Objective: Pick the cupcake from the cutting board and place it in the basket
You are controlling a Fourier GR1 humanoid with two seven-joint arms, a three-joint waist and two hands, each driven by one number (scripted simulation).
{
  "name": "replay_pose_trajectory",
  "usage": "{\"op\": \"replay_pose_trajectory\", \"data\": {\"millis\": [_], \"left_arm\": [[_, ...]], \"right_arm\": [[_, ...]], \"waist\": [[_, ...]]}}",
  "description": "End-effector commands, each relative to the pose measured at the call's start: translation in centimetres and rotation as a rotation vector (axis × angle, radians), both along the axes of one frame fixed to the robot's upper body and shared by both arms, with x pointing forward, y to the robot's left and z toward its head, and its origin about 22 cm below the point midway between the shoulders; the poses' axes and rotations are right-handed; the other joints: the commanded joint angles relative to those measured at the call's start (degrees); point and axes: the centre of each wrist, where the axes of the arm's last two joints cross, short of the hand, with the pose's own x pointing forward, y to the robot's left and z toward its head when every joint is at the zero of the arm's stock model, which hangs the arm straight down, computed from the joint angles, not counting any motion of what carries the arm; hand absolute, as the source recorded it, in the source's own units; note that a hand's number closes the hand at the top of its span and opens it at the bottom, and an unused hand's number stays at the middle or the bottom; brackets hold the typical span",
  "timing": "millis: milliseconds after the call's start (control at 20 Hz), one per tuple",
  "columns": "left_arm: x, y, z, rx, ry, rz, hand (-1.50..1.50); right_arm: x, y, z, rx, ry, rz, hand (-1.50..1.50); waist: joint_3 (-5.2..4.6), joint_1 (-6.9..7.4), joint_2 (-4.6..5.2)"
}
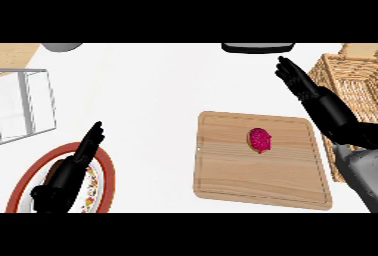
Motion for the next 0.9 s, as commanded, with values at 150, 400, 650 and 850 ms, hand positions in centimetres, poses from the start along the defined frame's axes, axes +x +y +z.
{"op": "replay_pose_trajectory", "data": {"millis": [150,400,650,850], "left_arm": [[1.4,3.4,1.7,0.02,-0.048,0.243,0.0],[3.9,3.9,3.1,-0.044,-0.041,0.331,0.0],[4.4,4.1,4.0,-0.013,-0.053,0.278,0.0],[5.1,4.2,4.3,-0.018,-0.053,0.297,0.0]], "right_arm": [[-2.5,-7.3,-4.4,-0.023,0.107,-0.698,1.5],[-2.5,-3.2,-5.4,0.095,-0.172,-1.008,1.5],[-2.6,-2.7,-10.0,-0.03,-0.114,-1.442,-1.5],[-3.4,-5.0,-11.3,-0.115,-0.058,-1.625,-1.5]], "waist": [[-0.88,-4.8,0.22],[-0.95,-3.89,0.72],[-1.33,-1.17,1.19],[-1.7,-2.08,0.71]]}}
